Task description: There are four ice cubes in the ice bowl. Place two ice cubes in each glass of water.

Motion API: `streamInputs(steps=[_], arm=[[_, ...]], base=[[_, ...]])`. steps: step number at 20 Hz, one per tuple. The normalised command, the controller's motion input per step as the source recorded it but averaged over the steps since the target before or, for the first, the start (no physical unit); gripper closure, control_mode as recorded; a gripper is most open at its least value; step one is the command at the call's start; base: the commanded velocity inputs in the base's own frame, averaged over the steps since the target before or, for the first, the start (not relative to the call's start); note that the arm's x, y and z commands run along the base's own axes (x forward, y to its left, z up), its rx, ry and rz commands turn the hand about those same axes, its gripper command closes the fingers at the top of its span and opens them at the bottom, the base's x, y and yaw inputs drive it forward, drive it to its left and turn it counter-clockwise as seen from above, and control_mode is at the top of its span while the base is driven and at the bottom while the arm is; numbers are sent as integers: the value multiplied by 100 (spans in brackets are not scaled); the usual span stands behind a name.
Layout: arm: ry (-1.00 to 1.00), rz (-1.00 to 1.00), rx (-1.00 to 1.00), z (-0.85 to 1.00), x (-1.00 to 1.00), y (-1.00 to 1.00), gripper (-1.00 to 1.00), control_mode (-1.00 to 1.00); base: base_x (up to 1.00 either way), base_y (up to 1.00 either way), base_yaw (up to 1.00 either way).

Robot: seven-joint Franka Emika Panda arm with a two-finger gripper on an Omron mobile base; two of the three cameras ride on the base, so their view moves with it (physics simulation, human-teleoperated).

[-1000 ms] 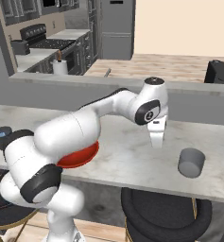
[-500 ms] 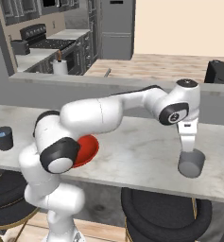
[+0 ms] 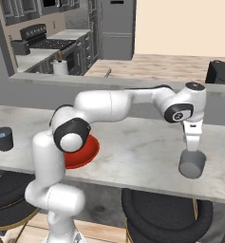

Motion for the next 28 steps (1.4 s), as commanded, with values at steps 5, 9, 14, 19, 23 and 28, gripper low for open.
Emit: streamInputs(steps=[5,9,14,19,23,28], arm=[[7,0,0,-20,34,-21,100,-100],[0,0,0,-39,16,-51,100,-100],[0,0,0,-24,16,-10,100,-100],[0,0,0,-26,16,0,100,-100],[0,0,0,-41,31,1,100,-100],[0,0,0,-47,24,0,100,-100]], base=[[0,0,0],[0,0,0],[0,0,0],[0,0,0],[0,0,0],[0,0,0]])
